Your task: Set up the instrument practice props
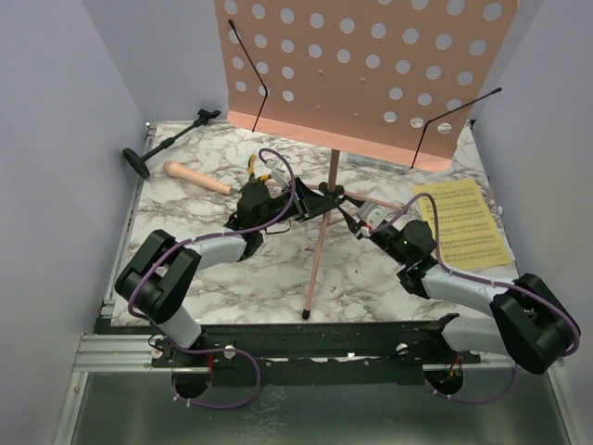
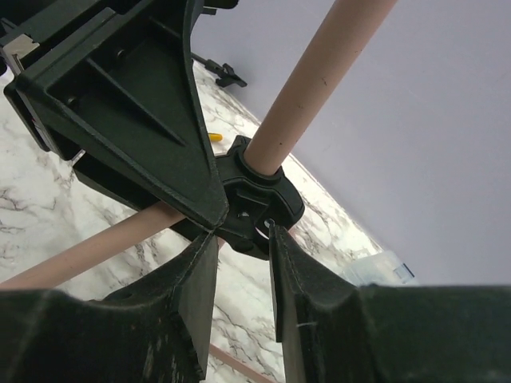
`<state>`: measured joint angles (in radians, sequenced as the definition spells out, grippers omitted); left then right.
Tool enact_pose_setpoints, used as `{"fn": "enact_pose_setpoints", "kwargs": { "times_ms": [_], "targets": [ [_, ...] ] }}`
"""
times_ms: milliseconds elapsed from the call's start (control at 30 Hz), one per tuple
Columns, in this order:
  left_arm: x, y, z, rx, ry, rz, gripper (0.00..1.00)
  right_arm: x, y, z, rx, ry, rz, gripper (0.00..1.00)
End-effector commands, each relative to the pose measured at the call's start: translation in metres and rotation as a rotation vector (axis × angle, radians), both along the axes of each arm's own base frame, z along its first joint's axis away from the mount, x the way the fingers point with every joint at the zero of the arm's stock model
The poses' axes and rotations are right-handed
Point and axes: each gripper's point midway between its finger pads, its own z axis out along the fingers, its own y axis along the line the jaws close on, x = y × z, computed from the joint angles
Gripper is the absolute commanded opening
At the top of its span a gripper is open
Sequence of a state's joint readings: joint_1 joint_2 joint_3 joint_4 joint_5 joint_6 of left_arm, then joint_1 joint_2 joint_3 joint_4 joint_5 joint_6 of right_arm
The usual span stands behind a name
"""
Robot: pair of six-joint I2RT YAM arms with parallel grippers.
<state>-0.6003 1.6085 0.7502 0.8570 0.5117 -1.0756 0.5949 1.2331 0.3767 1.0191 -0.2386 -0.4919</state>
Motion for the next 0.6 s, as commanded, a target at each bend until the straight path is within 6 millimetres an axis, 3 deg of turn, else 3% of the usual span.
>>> {"fn": "enact_pose_setpoints", "kwargs": {
  "times_ms": [0, 133, 300, 433, 567],
  "targets": [
    [-0.031, 0.003, -0.077, 0.171, 0.236, -0.099, 0.00, 0.003, 0.007, 0.018, 0.031, -0.059, 0.019, 0.37],
    [-0.032, 0.003, -0.077, 0.170, 0.234, -0.102, 0.00, 0.007, 0.008, 0.017, 0.052, -0.044, 0.009, 0.37],
    [-0.032, 0.002, -0.076, 0.167, 0.235, -0.109, 0.00, 0.015, 0.002, 0.007, 0.107, 0.051, -0.045, 0.04],
    [-0.034, 0.000, -0.070, 0.156, 0.234, -0.129, 0.01, 0.009, -0.004, -0.010, 0.170, 0.155, -0.062, 0.00],
    [-0.034, 0.001, -0.064, 0.145, 0.228, -0.129, 0.28, 0.007, -0.003, -0.024, 0.261, 0.329, -0.074, 0.00]
  ]
}}
